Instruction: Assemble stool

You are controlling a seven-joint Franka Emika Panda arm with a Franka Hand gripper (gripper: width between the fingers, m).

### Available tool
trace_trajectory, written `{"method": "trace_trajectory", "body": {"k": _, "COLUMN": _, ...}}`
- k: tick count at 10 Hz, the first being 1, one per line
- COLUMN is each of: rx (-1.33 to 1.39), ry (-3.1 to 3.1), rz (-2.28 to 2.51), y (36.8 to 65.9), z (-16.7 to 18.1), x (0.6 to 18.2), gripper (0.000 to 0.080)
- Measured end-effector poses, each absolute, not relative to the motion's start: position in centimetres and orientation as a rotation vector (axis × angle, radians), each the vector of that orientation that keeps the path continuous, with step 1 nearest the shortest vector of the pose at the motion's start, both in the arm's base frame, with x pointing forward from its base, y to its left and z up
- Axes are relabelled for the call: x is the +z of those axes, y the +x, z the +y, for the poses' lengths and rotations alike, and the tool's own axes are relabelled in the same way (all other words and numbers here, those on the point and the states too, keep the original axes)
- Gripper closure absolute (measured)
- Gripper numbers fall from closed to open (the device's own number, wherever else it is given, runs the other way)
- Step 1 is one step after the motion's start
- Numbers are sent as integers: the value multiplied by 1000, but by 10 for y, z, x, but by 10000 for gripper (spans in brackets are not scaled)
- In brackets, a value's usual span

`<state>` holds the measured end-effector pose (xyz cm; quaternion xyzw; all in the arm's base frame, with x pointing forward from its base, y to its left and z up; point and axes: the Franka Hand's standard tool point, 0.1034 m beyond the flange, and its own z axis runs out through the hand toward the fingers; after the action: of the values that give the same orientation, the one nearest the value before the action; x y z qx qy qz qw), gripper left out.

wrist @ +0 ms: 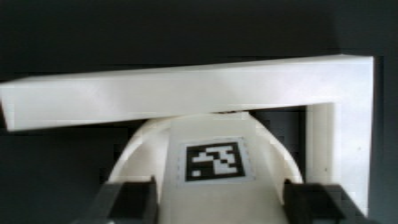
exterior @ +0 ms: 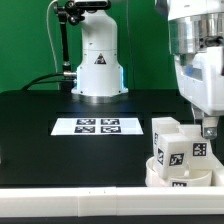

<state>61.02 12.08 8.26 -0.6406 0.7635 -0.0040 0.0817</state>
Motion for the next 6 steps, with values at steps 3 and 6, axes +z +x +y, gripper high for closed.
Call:
{"method": "trace_trajectory", "body": {"k": 3, "rx": 16, "ry": -1724, "rz": 2424, "y": 610, "z": 121, "x": 82, "gripper": 460}}
{"method": "trace_trajectory", "body": {"k": 6, "rx": 22, "ry": -1691, "rz": 2446, "y": 610, "z": 121, "x": 81, "gripper": 257}}
